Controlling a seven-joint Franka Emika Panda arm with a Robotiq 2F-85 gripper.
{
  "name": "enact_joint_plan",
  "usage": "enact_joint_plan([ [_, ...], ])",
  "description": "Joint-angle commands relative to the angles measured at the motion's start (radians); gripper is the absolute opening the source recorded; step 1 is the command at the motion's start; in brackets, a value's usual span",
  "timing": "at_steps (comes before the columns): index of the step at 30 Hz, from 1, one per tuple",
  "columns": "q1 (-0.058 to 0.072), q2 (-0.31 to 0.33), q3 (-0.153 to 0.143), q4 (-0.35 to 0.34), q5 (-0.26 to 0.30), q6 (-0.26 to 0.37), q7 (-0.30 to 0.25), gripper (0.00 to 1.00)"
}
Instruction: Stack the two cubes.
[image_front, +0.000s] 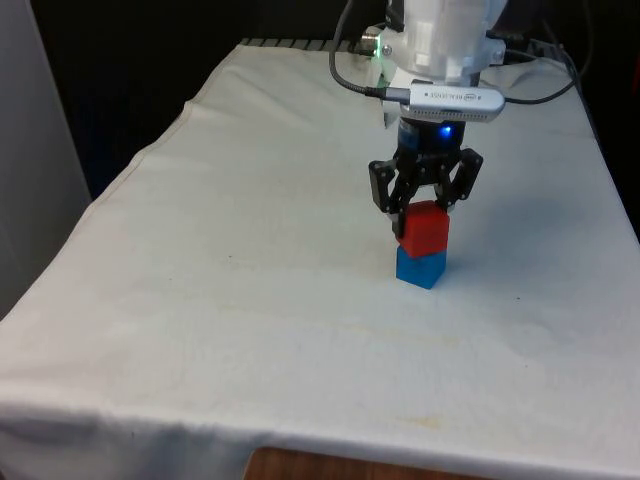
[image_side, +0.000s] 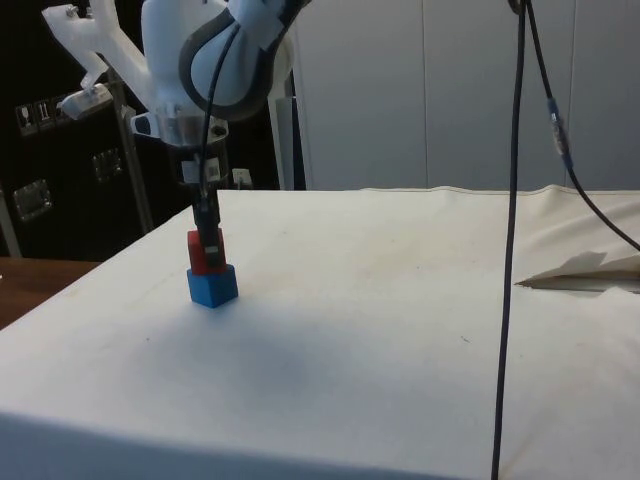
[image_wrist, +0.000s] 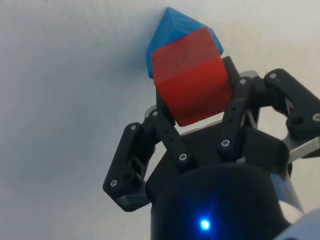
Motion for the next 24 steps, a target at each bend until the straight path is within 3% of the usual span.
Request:
enact_joint_plan([
  [1, -0.002, 0.005, 0.002, 0.002, 0.001, 0.007, -0.003, 0.03],
  [5, -0.001, 0.003, 0.002, 0.002, 0.001, 0.004, -0.003, 0.09],
  [6, -0.001, 0.003, 0.002, 0.001, 0.001, 0.003, -0.003, 0.17],
  [8, -0.001, 0.001, 0.001, 0.001, 0.0, 0.002, -0.003, 0.51],
  [13, -0.001, 0.001, 0.001, 0.001, 0.0, 0.0, -0.003, 0.98],
  [24, 0.0, -0.005, 0.0, 0.004, 0.0, -0.003, -0.001, 1.0],
])
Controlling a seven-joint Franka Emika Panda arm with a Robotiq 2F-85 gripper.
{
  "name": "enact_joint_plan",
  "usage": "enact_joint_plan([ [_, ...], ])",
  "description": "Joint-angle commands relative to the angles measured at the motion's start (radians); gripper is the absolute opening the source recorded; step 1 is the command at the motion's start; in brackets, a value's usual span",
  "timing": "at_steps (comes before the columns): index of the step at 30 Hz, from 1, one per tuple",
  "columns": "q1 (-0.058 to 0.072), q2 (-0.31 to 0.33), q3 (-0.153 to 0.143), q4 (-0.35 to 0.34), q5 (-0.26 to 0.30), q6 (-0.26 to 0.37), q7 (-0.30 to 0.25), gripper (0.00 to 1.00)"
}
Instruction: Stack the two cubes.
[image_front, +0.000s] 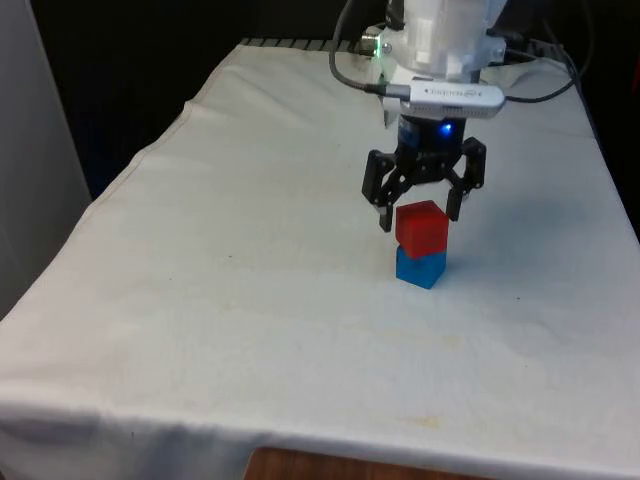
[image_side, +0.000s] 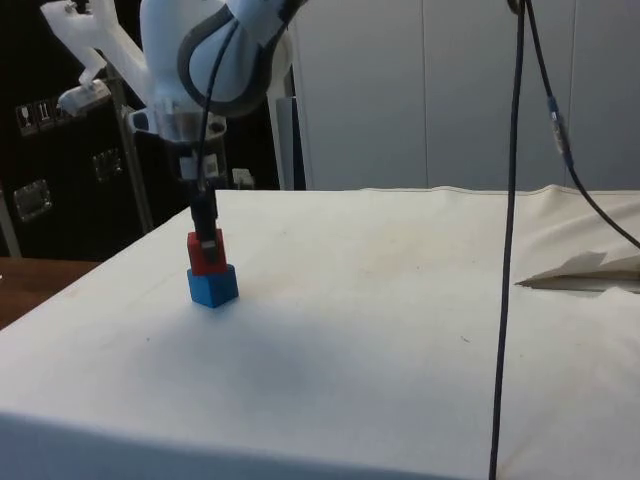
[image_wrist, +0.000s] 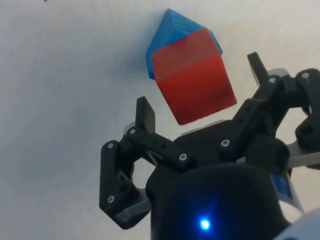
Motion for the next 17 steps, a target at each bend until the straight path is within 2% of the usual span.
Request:
enact_joint_plan([
  [1, -0.001, -0.019, 0.001, -0.002, 0.002, -0.017, -0.002, 1.0],
  [16, -0.001, -0.109, 0.001, 0.005, 0.002, -0.103, 0.0, 1.0],
  [17, 0.0, -0.101, 0.0, 0.003, 0.0, -0.088, 0.0, 1.0],
])
